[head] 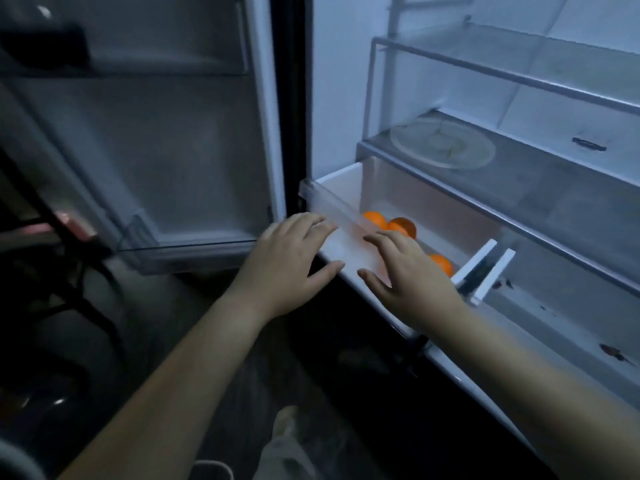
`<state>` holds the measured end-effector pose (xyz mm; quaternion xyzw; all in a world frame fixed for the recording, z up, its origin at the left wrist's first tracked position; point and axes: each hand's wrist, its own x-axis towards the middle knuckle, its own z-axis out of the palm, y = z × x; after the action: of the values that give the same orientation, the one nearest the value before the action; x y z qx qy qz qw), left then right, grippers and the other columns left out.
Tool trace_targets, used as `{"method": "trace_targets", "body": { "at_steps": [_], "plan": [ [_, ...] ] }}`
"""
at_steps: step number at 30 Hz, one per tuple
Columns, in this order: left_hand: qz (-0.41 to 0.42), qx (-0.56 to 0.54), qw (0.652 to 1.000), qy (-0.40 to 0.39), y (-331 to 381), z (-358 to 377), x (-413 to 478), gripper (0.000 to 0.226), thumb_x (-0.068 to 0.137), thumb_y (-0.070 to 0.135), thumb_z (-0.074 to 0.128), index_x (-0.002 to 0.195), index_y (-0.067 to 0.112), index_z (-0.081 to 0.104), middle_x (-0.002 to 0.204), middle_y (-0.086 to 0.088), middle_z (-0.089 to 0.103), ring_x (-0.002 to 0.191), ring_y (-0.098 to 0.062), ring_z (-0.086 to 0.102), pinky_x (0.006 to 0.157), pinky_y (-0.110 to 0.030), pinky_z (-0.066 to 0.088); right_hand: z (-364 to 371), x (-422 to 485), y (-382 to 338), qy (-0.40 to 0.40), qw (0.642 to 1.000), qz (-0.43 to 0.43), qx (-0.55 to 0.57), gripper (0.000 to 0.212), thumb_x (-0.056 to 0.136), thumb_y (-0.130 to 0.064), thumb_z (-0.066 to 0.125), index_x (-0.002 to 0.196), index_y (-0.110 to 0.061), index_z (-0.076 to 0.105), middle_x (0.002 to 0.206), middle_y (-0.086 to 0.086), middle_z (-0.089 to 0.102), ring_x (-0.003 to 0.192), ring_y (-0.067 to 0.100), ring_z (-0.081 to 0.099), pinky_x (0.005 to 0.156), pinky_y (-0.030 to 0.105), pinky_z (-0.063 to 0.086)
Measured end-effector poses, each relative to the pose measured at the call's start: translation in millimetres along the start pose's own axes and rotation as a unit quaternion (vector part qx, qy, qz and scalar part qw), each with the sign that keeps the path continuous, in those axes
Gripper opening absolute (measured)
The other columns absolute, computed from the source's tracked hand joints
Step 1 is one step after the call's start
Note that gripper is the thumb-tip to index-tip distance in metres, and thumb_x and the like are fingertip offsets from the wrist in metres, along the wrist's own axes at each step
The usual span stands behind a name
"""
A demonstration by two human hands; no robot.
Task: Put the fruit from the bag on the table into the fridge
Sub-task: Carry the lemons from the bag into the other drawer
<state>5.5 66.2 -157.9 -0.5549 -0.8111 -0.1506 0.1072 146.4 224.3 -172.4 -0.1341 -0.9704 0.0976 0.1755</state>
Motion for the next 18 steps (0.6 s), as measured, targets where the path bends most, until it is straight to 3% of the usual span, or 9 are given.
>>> {"method": "trace_targets", "body": {
  "at_steps": [8, 13, 18],
  "plan": [
    [-0.206, 0.076, 0.975, -0.009, -71, -54, -128, 0.060, 0.089, 0.059, 0.030, 0.137, 0.026, 0.042, 0.139, 0.002, 0.044, 0.130, -0.017, 0.038, 0.106, -0.038, 0.031, 46, 49, -121, -0.065, 0.985, -0.159, 0.026, 0.055, 0.087, -0.039, 0.057, 0.132, -0.010, 0.048, 0.130, 0.009, 0.051, 0.116, 0.030, 0.050, 0.092, 0.038, 0.044],
    [-0.340, 0.107, 0.934, 0.026, -121, -82, -216, 0.055, 0.089, 0.056, 0.038, 0.132, 0.024, 0.049, 0.133, 0.001, 0.050, 0.126, -0.019, 0.043, 0.104, -0.038, 0.033, 76, 77, -210, -0.098, 0.962, -0.252, 0.048, 0.056, 0.090, -0.045, 0.052, 0.137, -0.016, 0.041, 0.136, 0.004, 0.046, 0.124, 0.023, 0.043, 0.097, 0.036, 0.040],
    [-0.435, 0.128, 0.891, 0.040, -176, -104, -295, 0.059, 0.088, 0.058, 0.034, 0.130, 0.022, 0.052, 0.132, 0.000, 0.052, 0.125, -0.019, 0.045, 0.102, -0.039, 0.037, 111, 105, -304, -0.142, 0.929, -0.326, 0.105, 0.058, 0.092, -0.044, 0.052, 0.141, -0.016, 0.037, 0.143, 0.001, 0.040, 0.131, 0.017, 0.037, 0.104, 0.029, 0.034]
  ]
}}
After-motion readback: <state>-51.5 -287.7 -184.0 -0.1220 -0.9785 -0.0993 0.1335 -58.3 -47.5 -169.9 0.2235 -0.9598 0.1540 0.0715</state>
